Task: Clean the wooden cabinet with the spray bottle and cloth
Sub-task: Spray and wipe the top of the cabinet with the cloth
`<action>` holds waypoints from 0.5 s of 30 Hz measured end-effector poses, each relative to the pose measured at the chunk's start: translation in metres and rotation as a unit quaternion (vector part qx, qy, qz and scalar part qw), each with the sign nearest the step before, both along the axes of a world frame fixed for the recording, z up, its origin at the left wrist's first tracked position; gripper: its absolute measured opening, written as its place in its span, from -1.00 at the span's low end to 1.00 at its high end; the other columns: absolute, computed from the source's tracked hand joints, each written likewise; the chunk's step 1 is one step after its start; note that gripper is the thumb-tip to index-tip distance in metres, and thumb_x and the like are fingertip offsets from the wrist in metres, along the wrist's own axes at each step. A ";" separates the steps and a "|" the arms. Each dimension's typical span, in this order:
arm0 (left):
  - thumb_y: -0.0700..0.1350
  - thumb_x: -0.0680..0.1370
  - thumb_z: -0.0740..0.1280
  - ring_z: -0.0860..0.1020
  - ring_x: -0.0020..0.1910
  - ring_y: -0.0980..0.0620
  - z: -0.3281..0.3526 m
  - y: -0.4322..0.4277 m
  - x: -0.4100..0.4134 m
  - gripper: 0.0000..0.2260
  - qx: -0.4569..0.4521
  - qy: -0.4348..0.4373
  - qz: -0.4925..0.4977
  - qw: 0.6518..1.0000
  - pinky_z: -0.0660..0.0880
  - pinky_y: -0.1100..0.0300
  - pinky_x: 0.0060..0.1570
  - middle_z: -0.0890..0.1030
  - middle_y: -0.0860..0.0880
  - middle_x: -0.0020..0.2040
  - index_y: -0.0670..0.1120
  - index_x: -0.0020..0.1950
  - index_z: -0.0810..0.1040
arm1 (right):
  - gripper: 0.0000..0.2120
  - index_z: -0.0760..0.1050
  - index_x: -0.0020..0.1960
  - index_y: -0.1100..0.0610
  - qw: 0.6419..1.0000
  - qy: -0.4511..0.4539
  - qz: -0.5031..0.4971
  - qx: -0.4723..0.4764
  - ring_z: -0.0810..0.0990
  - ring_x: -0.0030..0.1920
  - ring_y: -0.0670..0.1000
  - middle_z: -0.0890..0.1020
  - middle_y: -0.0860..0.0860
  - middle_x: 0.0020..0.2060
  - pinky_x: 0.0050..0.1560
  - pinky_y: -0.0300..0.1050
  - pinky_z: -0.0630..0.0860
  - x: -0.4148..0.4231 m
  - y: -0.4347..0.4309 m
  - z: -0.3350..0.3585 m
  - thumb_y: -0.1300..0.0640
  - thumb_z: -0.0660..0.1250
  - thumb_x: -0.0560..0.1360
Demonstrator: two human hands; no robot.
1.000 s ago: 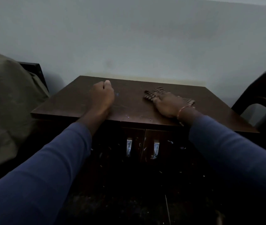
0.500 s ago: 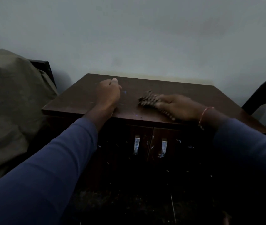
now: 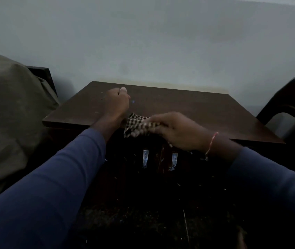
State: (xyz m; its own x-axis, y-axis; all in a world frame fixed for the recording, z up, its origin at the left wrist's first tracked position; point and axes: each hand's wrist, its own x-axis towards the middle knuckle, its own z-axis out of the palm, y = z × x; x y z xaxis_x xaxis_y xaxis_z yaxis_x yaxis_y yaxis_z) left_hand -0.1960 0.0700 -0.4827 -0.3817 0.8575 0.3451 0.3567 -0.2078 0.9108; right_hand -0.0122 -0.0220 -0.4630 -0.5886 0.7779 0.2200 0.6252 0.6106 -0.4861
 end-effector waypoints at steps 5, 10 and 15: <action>-0.09 0.64 0.15 0.49 -0.21 -0.08 0.000 -0.003 -0.001 -0.62 0.000 0.019 0.004 1.000 0.43 0.10 -0.11 0.50 -0.03 -0.36 -0.08 -0.36 0.50 | -0.81 0.57 0.07 0.18 0.879 0.445 -0.152 -0.080 0.67 -0.05 0.17 0.68 0.15 -0.07 -0.02 0.20 0.61 0.023 0.000 0.023 0.18 0.18 0.64; -0.06 0.62 0.16 0.59 -0.13 -0.19 0.000 -0.002 0.000 -0.60 0.002 0.032 0.006 0.999 0.50 0.02 -0.05 0.50 -0.01 -0.38 -0.04 -0.42 0.47 | -0.84 0.58 -0.03 0.08 0.920 0.339 -0.186 0.071 0.61 -0.27 -0.24 0.64 -0.07 -0.26 -0.24 -0.28 0.54 0.037 -0.008 0.035 0.20 0.23 0.62; -0.08 0.62 0.16 0.56 -0.19 -0.14 0.001 -0.006 0.002 -0.64 0.006 0.043 -0.001 0.999 0.48 0.05 -0.09 0.53 -0.05 -0.35 -0.10 -0.34 0.54 | -0.81 0.62 0.11 0.12 0.948 0.066 -0.237 0.201 0.59 -0.08 -0.04 0.66 0.00 -0.12 -0.13 -0.30 0.42 0.059 0.028 0.047 0.18 0.28 0.56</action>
State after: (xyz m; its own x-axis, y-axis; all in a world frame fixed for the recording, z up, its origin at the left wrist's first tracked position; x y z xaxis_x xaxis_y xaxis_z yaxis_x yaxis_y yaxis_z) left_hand -0.1945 0.0640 -0.4816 -0.3474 0.8538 0.3877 0.4338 -0.2202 0.8737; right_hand 0.0465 0.0061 -0.4157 -0.1407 0.7862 0.6017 0.8254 0.4287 -0.3672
